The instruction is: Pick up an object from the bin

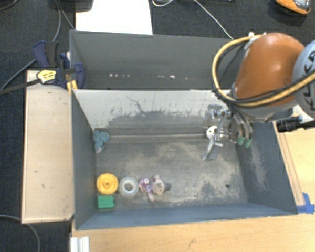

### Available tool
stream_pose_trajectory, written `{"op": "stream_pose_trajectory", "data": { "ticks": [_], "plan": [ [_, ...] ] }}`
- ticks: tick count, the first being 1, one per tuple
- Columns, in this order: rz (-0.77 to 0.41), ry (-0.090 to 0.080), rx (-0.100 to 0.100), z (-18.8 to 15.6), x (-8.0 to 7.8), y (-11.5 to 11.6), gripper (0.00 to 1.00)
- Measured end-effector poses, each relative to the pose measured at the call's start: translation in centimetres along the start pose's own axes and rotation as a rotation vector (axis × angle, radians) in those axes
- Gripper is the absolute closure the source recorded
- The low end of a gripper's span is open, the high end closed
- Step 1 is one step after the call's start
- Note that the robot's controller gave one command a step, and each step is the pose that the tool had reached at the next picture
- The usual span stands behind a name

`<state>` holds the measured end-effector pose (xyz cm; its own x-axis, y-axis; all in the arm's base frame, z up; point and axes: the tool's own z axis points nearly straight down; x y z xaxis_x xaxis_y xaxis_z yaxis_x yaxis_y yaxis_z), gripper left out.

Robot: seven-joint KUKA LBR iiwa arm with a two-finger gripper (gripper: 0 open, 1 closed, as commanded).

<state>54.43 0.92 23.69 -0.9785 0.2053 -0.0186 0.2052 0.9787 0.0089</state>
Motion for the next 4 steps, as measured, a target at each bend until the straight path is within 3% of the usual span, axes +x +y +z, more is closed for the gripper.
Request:
{"op": "stream_pose_trajectory", "data": {
  "ticks": [1,2,3,4],
  "plan": [
    [-0.081,0.008,0.004,7.6,2.5,-0.9,0.00],
    [-0.195,-0.003,-0.001,14.5,3.9,6.1,0.00],
    [-0.195,0.003,-0.004,15.0,4.4,6.4,0.00],
    [-0.048,-0.002,-0.001,16.3,5.8,8.1,0.00]
  ]
}}
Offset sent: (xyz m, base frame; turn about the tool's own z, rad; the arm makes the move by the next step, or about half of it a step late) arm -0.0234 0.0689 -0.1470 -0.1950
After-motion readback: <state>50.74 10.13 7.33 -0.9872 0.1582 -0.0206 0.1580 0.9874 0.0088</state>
